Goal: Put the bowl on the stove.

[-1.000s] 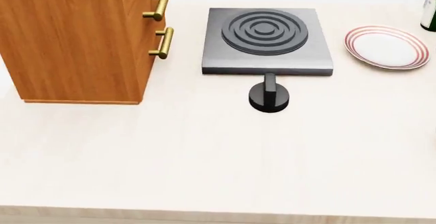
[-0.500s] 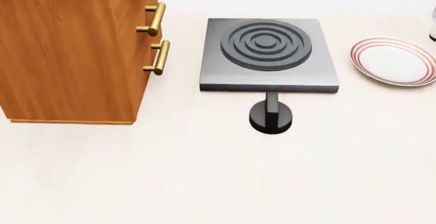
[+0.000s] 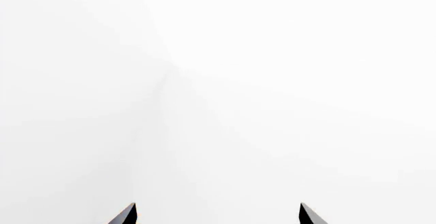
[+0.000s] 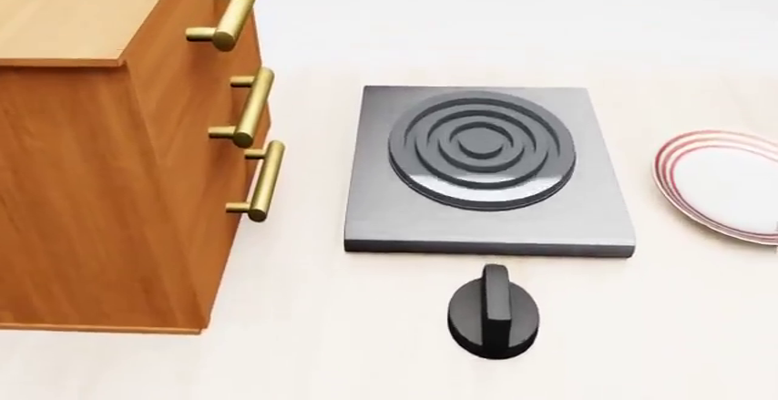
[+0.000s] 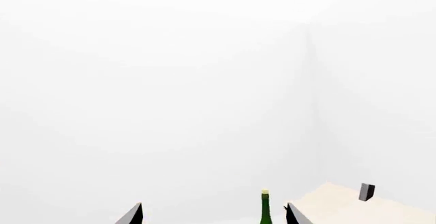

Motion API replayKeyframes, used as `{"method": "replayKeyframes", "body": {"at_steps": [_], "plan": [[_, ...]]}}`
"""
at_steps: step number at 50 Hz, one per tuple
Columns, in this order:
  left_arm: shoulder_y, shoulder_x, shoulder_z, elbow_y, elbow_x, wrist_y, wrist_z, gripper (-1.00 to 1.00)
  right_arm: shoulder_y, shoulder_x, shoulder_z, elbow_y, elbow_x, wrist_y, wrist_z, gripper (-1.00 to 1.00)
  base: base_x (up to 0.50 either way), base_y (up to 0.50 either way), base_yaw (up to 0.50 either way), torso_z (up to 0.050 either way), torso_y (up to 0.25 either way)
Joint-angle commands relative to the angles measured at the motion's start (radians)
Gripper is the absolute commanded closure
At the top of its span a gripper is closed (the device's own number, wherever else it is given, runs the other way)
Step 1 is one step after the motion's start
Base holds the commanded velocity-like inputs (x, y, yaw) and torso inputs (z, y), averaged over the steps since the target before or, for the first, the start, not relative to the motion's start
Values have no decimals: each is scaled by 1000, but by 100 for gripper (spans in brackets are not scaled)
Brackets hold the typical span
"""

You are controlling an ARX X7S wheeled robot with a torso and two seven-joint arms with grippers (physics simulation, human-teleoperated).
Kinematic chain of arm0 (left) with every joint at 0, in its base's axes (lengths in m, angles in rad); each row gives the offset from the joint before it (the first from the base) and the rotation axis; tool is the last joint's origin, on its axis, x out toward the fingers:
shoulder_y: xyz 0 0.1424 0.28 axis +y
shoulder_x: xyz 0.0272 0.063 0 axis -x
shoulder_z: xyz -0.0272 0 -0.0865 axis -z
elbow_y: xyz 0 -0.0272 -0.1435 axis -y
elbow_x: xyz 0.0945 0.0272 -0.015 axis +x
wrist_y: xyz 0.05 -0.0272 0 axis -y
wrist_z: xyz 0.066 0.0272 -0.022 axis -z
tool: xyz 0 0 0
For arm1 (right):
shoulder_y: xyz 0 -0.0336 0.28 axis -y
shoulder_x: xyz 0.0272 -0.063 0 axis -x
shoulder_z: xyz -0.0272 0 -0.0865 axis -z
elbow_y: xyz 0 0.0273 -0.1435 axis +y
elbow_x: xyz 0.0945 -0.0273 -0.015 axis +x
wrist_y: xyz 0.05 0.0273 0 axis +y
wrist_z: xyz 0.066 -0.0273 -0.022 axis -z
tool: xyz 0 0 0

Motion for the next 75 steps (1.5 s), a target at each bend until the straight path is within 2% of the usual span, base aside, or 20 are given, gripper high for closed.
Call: {"method": "replayKeyframes", "body": {"at_steps": [1, 24, 32, 42, 47, 52, 75], "plan": [[2, -3, 2, 1, -4, 2, -2, -100, -11, 4, -5, 1, 6, -11, 2, -100, 500, 0, 0, 0, 0], [7, -6, 6, 0, -6, 8, -5, -100, -25, 15, -18, 7, 16, -31, 13, -100, 500, 0, 0, 0, 1], [9, -6, 12, -1, -5, 11, -4, -100, -4, 62, -25, 17, 37, -31, 43, -100, 500, 0, 0, 0, 0], [14, 2, 27, -14, 7, 21, 5, -100, 35, 345, -54, 153, 153, 52, 94, -100, 0, 0, 0, 0, 0], [15, 2, 32, -15, 6, 22, 6, -100, 11, 441, -23, 258, 194, 109, 24, -100, 0, 0, 0, 0, 0], [14, 0, 34, -18, 8, 23, 5, -100, -41, 474, 81, 317, 203, 193, -76, -100, 0, 0, 0, 0, 0], [19, -4, 44, -18, 8, 27, 2, -100, -389, 462, 352, 369, -43, 391, -551, -100, 0, 0, 0, 0, 0]]}}
